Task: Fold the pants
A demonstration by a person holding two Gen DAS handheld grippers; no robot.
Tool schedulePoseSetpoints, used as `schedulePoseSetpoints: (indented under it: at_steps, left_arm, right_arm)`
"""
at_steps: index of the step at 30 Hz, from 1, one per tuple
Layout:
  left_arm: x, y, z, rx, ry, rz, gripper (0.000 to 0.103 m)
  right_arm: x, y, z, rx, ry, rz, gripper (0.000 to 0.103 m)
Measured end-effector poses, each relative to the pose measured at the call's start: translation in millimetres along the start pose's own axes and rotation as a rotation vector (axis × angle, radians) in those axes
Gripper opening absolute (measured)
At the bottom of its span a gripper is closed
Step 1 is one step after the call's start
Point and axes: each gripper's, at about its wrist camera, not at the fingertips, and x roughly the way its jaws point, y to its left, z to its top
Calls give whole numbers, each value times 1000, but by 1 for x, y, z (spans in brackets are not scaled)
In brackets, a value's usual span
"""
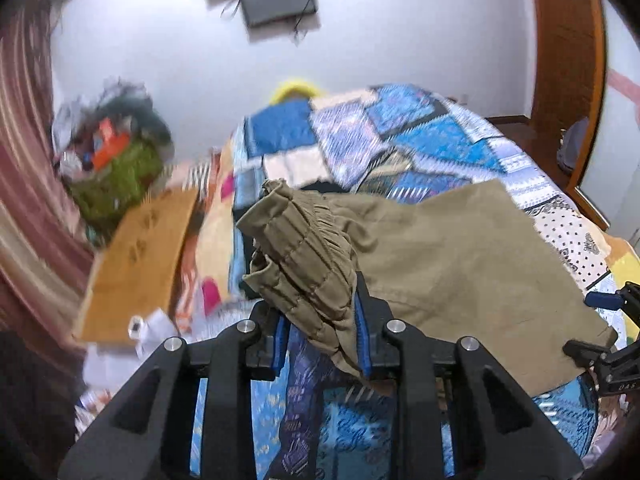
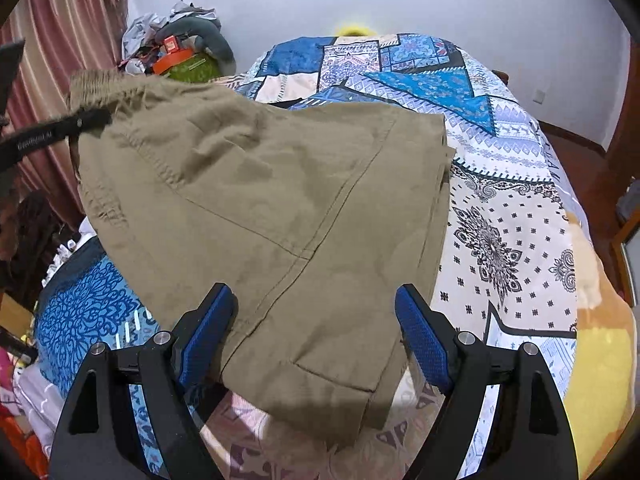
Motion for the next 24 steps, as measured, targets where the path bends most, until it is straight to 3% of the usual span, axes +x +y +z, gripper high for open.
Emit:
schedulePoseSetpoints:
  at_steps: [5, 8, 12, 24]
  left_arm:
    - [-22, -24, 26, 18, -68, -140, 25]
    - [-29, -37, 42, 4, -65, -274, 24]
    - [-32, -62, 54, 26, -54, -390, 23]
    - [-13, -140, 62, 102, 103, -624, 22]
  right_arm:
    - [-1, -6, -4, 26, -6, 13, 81]
    - [-2, -8, -5, 45, -10, 20, 82]
    - [-5, -8, -7, 58, -18, 15, 82]
    - [-8, -24, -17, 127, -33, 35, 83]
